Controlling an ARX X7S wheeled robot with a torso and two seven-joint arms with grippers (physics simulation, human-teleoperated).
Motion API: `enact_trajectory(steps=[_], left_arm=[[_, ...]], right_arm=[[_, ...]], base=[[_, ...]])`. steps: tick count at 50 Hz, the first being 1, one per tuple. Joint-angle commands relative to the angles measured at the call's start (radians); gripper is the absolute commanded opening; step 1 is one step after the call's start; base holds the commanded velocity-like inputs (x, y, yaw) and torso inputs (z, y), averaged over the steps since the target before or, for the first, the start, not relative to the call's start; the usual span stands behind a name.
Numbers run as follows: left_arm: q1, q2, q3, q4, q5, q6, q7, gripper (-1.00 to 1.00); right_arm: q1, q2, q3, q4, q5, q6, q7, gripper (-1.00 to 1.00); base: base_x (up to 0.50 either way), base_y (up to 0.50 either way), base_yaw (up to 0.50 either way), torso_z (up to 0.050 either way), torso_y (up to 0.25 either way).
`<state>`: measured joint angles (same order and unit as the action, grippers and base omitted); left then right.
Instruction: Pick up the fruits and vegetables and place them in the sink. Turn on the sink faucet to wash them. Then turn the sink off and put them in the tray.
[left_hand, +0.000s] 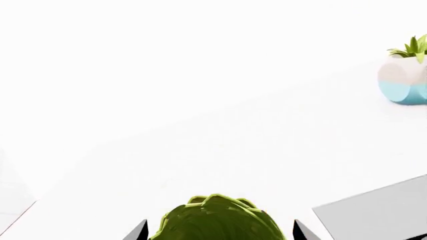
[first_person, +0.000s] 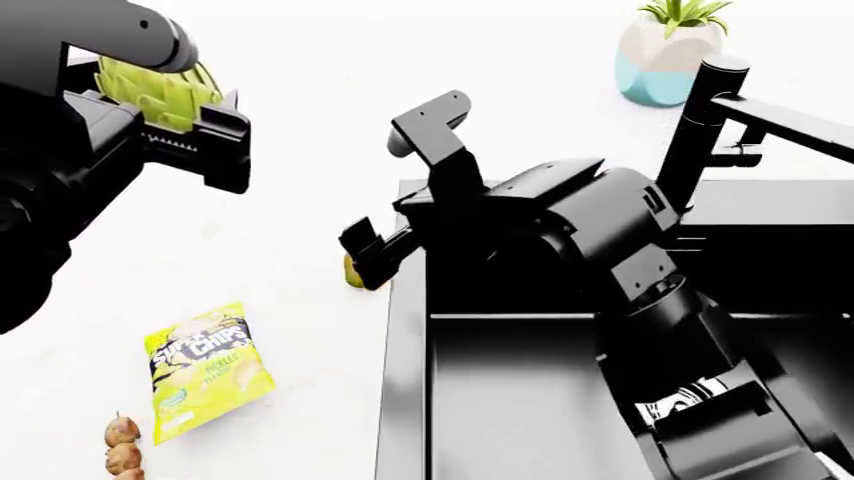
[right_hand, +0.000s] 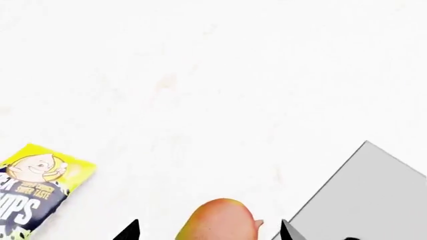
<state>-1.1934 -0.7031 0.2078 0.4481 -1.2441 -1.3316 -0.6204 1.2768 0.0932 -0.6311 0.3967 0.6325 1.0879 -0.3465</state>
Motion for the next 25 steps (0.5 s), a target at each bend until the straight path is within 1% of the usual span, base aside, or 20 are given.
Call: enact_trajectory(steps=[1, 7, 15, 18, 25], left_arm=[[0.014, -0.009, 0.004, -0.001, 0.007, 0.023, 0.000, -1.00], [0.025, -0.019, 0.007, -0.005, 0.017, 0.036, 0.010, -1.00], [0.035, -0.031, 0.008, -0.002, 0.018, 0.045, 0.016, -1.00], [0.038, -0.035, 0.009, -0.004, 0.022, 0.050, 0.019, -1.00], [0.037, -0.037, 0.012, -0.003, 0.019, 0.051, 0.016, -1.00]], right_arm=[[-0.008, -0.043, -0.044, 0.148, -0.026, -0.104, -0.053, 1.00], [0.005, -0.089, -0.086, 0.290, -0.027, -0.192, -0.096, 1.00], [0.053, -0.091, -0.260, 0.423, 0.138, -0.304, -0.065, 1.00], [0.051, -0.082, -0.277, 0.422, 0.156, -0.298, -0.048, 1.00], [0.017, -0.035, -0.268, 0.344, 0.184, -0.251, 0.019, 1.00]], base=[[0.00, 0.00, 0.00, 0.000, 0.000], [0.00, 0.00, 0.00, 0.000, 0.000], [0.00, 0.00, 0.00, 0.000, 0.001], [0.00, 0.00, 0.00, 0.000, 0.000], [0.00, 0.00, 0.00, 0.000, 0.000]])
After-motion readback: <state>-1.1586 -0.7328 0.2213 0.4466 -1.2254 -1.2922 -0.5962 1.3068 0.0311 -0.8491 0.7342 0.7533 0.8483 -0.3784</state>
